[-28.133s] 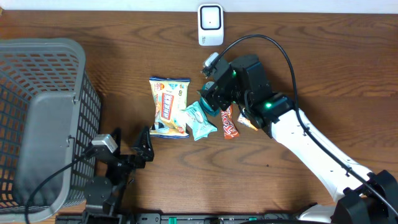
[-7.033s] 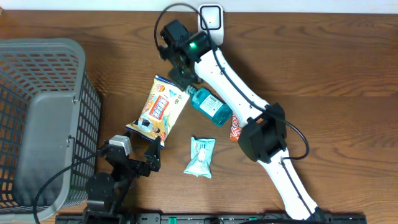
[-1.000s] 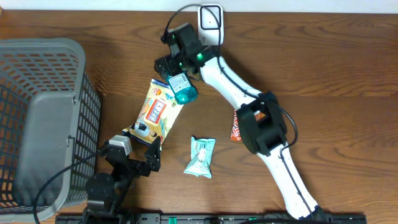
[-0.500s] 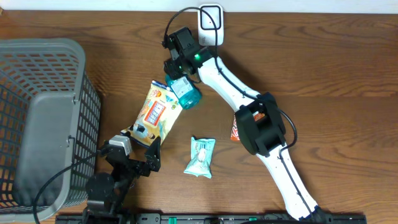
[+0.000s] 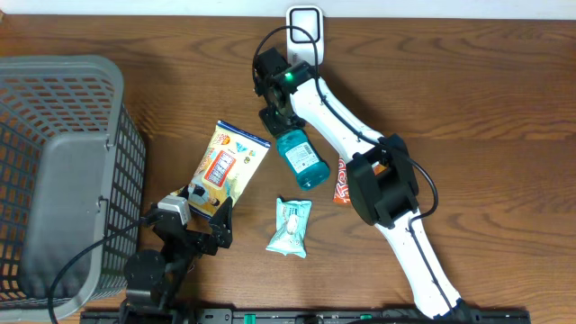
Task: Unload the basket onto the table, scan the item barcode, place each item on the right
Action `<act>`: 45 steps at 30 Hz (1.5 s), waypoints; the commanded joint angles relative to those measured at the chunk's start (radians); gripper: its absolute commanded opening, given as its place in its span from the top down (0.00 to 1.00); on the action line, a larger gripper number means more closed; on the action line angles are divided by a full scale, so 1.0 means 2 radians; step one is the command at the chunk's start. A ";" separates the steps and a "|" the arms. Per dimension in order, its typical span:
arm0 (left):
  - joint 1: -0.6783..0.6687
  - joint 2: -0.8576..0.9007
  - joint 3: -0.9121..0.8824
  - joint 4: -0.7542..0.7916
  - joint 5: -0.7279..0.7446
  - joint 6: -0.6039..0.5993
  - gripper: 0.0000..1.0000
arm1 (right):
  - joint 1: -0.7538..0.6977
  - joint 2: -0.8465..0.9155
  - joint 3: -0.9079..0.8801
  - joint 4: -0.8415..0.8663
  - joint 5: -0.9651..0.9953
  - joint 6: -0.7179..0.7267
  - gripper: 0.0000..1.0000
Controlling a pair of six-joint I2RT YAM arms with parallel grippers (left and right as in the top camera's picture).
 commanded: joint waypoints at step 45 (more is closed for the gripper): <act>0.002 0.000 -0.007 -0.013 0.008 0.010 0.02 | -0.078 0.021 -0.054 -0.077 -0.243 -0.159 0.03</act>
